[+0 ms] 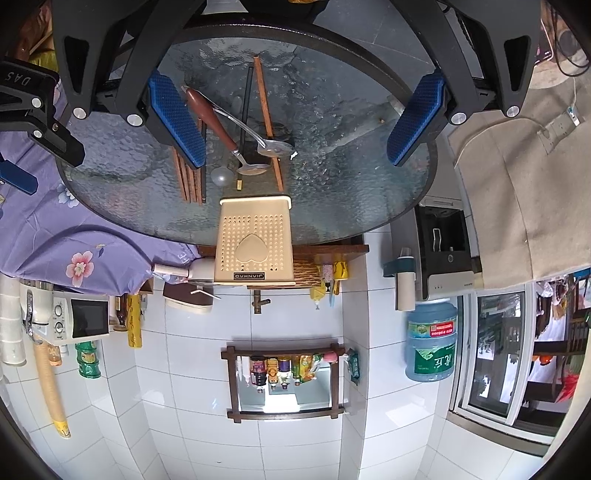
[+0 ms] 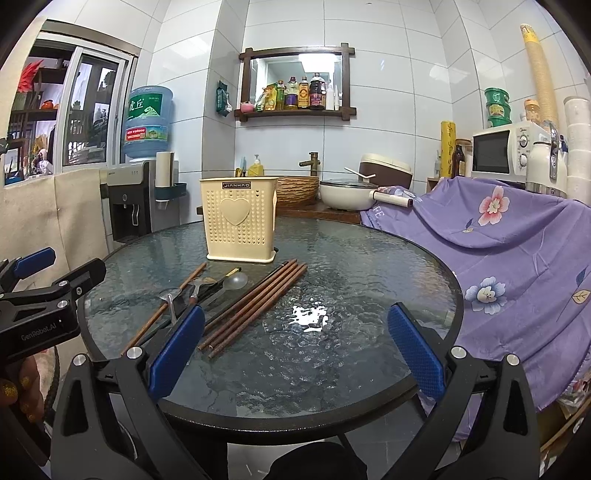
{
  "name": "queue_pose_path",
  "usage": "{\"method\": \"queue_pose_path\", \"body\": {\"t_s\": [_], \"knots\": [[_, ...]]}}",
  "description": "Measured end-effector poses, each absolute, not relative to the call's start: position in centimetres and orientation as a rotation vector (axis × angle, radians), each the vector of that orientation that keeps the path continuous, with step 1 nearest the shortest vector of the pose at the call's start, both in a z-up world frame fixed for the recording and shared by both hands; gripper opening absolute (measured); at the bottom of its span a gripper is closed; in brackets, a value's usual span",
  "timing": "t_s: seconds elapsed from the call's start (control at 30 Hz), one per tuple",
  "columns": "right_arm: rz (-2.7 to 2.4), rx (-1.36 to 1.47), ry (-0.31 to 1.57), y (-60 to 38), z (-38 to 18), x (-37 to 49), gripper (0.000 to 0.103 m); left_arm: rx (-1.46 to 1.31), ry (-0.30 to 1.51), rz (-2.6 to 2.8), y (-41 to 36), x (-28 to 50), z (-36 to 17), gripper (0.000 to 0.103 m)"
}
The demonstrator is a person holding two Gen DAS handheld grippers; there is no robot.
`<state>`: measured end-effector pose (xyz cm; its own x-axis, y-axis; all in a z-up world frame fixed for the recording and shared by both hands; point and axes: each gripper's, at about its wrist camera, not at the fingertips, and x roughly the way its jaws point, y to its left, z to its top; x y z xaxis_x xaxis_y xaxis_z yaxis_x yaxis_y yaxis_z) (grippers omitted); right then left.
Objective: Organize utensils
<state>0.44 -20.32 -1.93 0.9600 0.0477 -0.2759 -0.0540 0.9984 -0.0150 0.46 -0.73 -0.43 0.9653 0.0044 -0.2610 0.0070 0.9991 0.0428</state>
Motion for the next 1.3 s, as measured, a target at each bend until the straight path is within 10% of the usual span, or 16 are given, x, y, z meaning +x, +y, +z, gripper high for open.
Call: {"method": "queue_pose_path", "body": {"t_s": [1.3], "knots": [[0.052,-0.018,0.289,-20.27,-2.19,0.51,0.098,0.044,0.284,-0.003,-0.82,0.56,-0.54,0.097]]}}
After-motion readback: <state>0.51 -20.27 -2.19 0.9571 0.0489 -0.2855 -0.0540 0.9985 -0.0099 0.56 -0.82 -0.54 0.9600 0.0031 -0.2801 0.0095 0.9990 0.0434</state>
